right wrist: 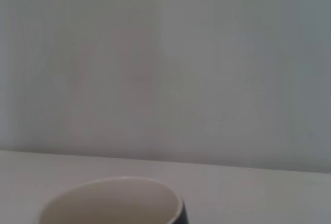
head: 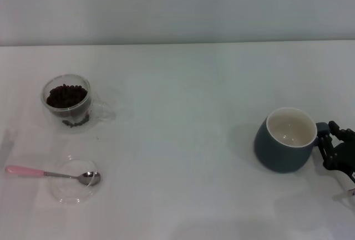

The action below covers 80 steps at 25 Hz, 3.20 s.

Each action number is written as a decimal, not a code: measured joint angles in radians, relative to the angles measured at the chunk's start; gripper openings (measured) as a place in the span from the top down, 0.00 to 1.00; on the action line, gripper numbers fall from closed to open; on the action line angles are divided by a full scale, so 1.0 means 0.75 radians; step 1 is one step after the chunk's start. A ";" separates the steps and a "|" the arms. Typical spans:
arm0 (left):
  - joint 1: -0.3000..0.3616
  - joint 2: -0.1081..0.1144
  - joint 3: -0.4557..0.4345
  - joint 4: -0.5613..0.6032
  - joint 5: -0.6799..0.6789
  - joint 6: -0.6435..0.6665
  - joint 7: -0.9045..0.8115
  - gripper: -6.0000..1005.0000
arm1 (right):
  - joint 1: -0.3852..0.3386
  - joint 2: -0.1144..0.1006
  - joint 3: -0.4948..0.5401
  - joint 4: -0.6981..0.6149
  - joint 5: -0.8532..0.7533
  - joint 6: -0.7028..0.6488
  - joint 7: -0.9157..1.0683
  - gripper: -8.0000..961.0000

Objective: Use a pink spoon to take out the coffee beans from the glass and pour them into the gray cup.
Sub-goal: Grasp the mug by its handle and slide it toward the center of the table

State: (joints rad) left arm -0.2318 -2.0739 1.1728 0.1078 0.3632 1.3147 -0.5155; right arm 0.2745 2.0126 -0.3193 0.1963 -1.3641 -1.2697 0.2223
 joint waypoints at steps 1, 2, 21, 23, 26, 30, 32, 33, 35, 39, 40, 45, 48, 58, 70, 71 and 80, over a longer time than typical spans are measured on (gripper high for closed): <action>-0.001 0.000 -0.001 0.001 -0.001 0.000 0.000 0.11 | 0.000 0.000 0.000 0.001 -0.002 -0.001 0.000 0.55; -0.001 0.000 -0.002 0.001 -0.002 0.000 0.000 0.11 | 0.000 0.000 0.000 0.001 -0.002 -0.003 0.000 0.58; -0.008 0.000 0.000 0.004 0.000 0.000 0.000 0.11 | 0.167 0.010 -0.010 0.112 -0.125 0.037 -0.005 0.83; -0.008 0.000 0.001 0.003 0.002 0.000 0.000 0.11 | 0.189 0.013 -0.006 0.126 -0.160 0.053 -0.006 0.83; -0.008 0.000 0.002 0.002 0.002 0.000 0.000 0.11 | 0.218 0.016 -0.005 0.147 -0.202 0.064 -0.008 0.83; -0.006 -0.002 0.003 0.001 0.000 0.000 0.000 0.11 | 0.265 0.020 -0.003 0.177 -0.265 0.094 -0.008 0.83; -0.004 -0.002 0.001 -0.004 0.000 0.000 0.000 0.11 | 0.290 0.021 -0.001 0.197 -0.302 0.112 -0.009 0.83; -0.004 -0.002 0.001 -0.006 -0.001 0.000 0.000 0.11 | 0.302 0.021 0.000 0.206 -0.320 0.120 -0.009 0.83; -0.006 -0.002 0.001 -0.008 -0.001 0.000 0.000 0.11 | 0.322 0.021 0.009 0.222 -0.363 0.141 -0.009 0.83; -0.007 -0.002 0.003 -0.007 -0.001 0.000 0.000 0.11 | 0.336 0.021 0.119 0.248 -0.516 0.214 -0.010 0.83; -0.007 -0.002 0.003 -0.008 -0.001 0.000 0.000 0.11 | 0.336 0.021 0.119 0.248 -0.516 0.214 -0.010 0.83; -0.006 -0.003 0.003 -0.009 -0.002 0.000 0.000 0.11 | 0.328 0.020 0.165 0.244 -0.569 0.237 -0.010 0.83; -0.006 -0.004 0.003 -0.009 -0.002 0.000 0.000 0.11 | 0.328 0.020 0.167 0.239 -0.569 0.269 -0.010 0.83; -0.008 -0.006 0.003 0.000 0.002 0.002 -0.037 0.11 | 0.328 0.021 0.167 0.240 -0.604 0.279 -0.013 0.82; -0.008 -0.006 0.002 0.000 -0.002 0.012 -0.038 0.11 | 0.252 -0.002 0.149 0.190 -0.625 0.188 0.007 0.49; -0.007 -0.006 0.001 -0.001 -0.002 0.021 -0.042 0.11 | 0.247 -0.004 0.140 0.181 -0.637 0.174 0.022 0.44; -0.003 -0.004 -0.005 -0.001 -0.002 0.055 -0.066 0.11 | 0.142 -0.009 0.083 0.041 -0.671 0.042 0.181 0.35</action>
State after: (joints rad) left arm -0.2341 -2.0770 1.1691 0.1072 0.3619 1.3561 -0.5651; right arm 0.3810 2.0061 -0.2571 0.2271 -1.8675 -1.2381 0.3583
